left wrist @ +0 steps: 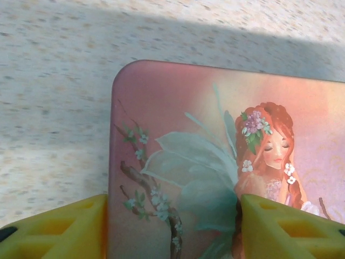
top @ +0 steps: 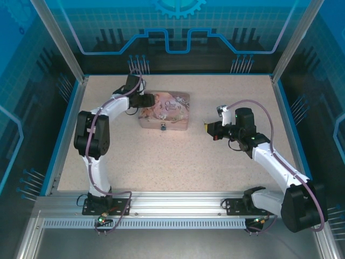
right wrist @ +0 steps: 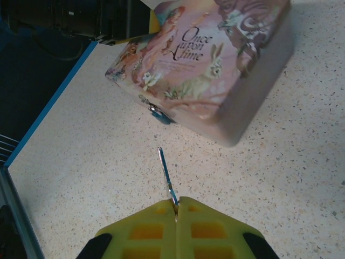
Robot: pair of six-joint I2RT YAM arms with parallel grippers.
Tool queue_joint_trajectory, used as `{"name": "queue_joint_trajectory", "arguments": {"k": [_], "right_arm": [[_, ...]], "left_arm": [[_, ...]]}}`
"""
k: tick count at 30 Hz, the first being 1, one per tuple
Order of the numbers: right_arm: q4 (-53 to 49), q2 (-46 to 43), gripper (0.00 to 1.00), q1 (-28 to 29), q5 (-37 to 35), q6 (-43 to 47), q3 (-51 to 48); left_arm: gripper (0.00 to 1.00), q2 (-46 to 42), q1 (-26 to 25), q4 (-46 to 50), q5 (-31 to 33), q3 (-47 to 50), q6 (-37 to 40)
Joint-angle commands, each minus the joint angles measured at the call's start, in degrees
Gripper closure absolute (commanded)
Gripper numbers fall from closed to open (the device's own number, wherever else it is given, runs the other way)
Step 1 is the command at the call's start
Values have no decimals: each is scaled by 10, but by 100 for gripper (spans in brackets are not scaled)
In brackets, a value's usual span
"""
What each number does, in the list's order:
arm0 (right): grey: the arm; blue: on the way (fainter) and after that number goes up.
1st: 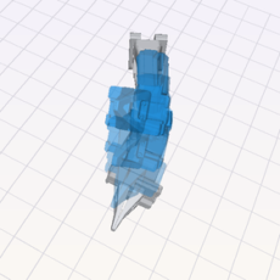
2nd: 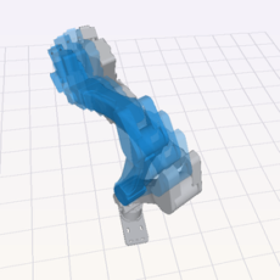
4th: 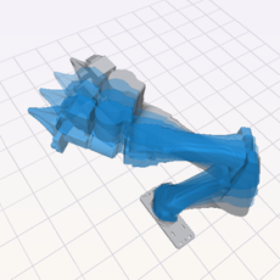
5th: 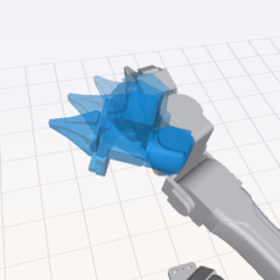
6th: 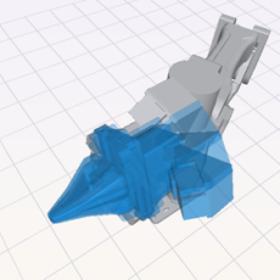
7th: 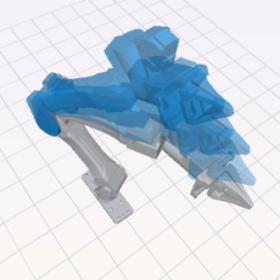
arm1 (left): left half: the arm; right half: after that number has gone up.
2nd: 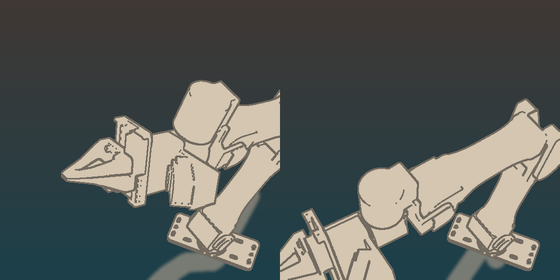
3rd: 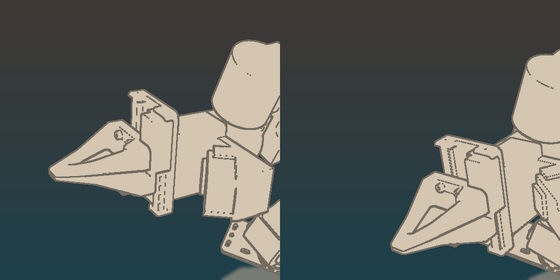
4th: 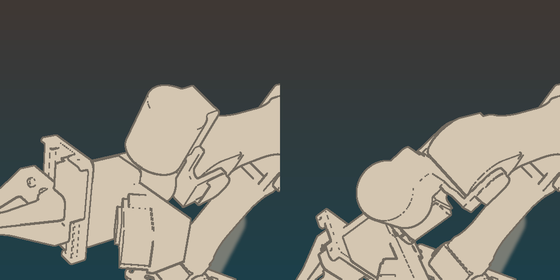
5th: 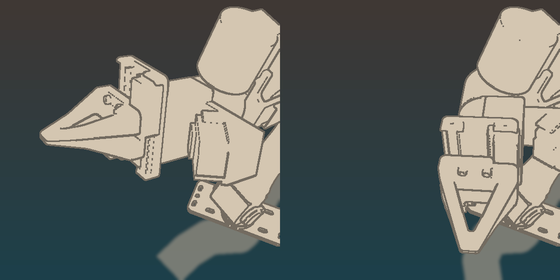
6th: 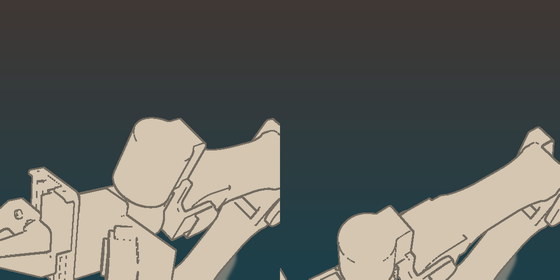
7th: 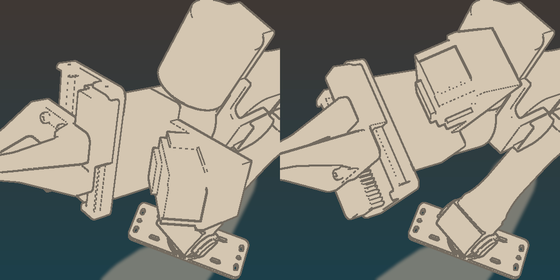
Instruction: Unlock the padlock with the key
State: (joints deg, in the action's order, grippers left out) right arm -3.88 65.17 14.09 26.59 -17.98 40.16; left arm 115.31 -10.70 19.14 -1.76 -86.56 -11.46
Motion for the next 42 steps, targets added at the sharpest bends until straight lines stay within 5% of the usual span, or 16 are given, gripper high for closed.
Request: {"name": "queue_joint_trajectory", "arguments": {"k": [1, 8, 14, 26, 34, 42], "right_arm": [[-6, -6, 100, -9, 6, -2, 7], [-14, -20, 100, -14, 4, -1, 5], [-19, -24, 100, -20, 1, -1, 0], [-30, -21, 100, -32, 7, 6, 1], [32, 19, 100, -26, 46, -40, -2], [106, 132, 100, 22, 57, -106, 29]], "left_arm": [[44, 19, -33, 71, 0, 7, 54], [44, 44, -84, 85, -59, -28, 162], [44, 67, -93, 107, -60, -73, 174], [5, -75, -46, 26, -107, -91, 105], [2, -297, -29, -128, -153, 158, 42], [3, -468, -74, -366, -202, 493, -148]]}}
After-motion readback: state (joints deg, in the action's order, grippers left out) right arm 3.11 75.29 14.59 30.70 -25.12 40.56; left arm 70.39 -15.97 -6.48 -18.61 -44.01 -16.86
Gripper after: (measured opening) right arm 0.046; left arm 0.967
